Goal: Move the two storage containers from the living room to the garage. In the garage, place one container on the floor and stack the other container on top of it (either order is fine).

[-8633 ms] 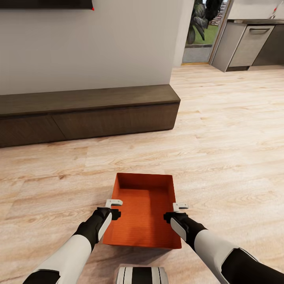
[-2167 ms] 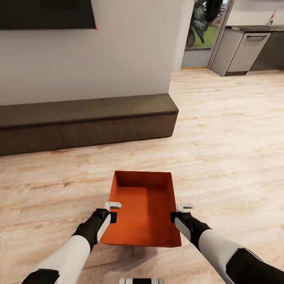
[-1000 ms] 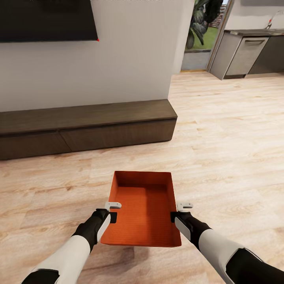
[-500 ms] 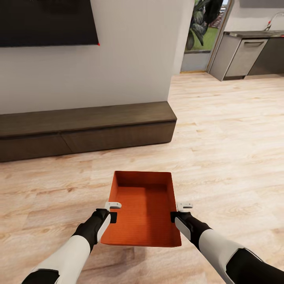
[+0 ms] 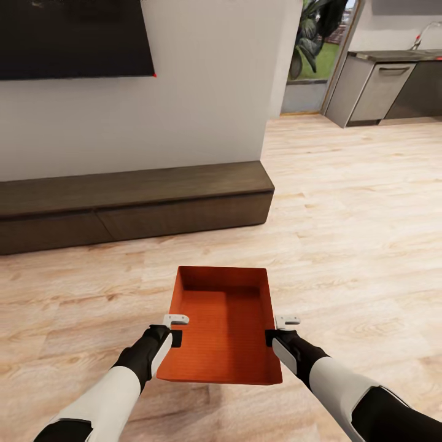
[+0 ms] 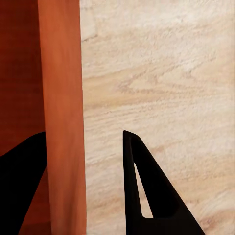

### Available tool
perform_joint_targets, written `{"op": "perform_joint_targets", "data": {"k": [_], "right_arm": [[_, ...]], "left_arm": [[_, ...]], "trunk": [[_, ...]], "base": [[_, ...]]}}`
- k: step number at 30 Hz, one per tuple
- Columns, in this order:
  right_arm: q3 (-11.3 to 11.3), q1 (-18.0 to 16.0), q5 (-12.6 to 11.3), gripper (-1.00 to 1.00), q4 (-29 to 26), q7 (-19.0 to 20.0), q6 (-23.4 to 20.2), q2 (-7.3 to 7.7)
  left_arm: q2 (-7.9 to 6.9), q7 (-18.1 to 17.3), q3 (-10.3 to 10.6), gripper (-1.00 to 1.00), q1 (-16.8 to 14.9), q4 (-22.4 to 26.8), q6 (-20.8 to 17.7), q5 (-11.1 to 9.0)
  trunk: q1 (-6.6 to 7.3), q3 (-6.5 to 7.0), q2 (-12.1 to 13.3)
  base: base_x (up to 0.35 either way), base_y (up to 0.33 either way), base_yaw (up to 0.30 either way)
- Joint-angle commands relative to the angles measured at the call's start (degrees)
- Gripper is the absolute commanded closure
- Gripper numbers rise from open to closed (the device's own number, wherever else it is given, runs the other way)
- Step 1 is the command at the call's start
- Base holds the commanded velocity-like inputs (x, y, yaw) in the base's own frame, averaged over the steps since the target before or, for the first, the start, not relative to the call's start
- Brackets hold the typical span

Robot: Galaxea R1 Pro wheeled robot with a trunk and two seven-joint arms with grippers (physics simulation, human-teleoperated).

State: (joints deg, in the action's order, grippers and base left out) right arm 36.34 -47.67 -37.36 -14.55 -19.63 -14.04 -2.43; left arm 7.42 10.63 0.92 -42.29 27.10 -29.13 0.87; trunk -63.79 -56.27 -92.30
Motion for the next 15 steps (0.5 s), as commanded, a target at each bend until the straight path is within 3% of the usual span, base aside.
{"op": "perform_joint_targets", "data": {"k": [1, 15], "right_arm": [[0.75, -0.05, -1.05, 1.00, -0.31, -0.31, -0.11, 0.04], [0.79, -0.05, -1.05, 1.00, -0.31, -0.25, -0.03, -0.01]], "left_arm": [[-0.04, 0.30, 0.24, 1.00, 0.01, 0.01, -0.40, 0.28], [-0.04, 0.31, 0.23, 1.00, 0.01, -0.01, -0.40, 0.28]], "trunk": [[0.23, 0.15, 0.40], [3.30, 2.66, 6.01]], "base": [[0.000, 0.000, 0.000], [0.000, 0.000, 0.000]]}}
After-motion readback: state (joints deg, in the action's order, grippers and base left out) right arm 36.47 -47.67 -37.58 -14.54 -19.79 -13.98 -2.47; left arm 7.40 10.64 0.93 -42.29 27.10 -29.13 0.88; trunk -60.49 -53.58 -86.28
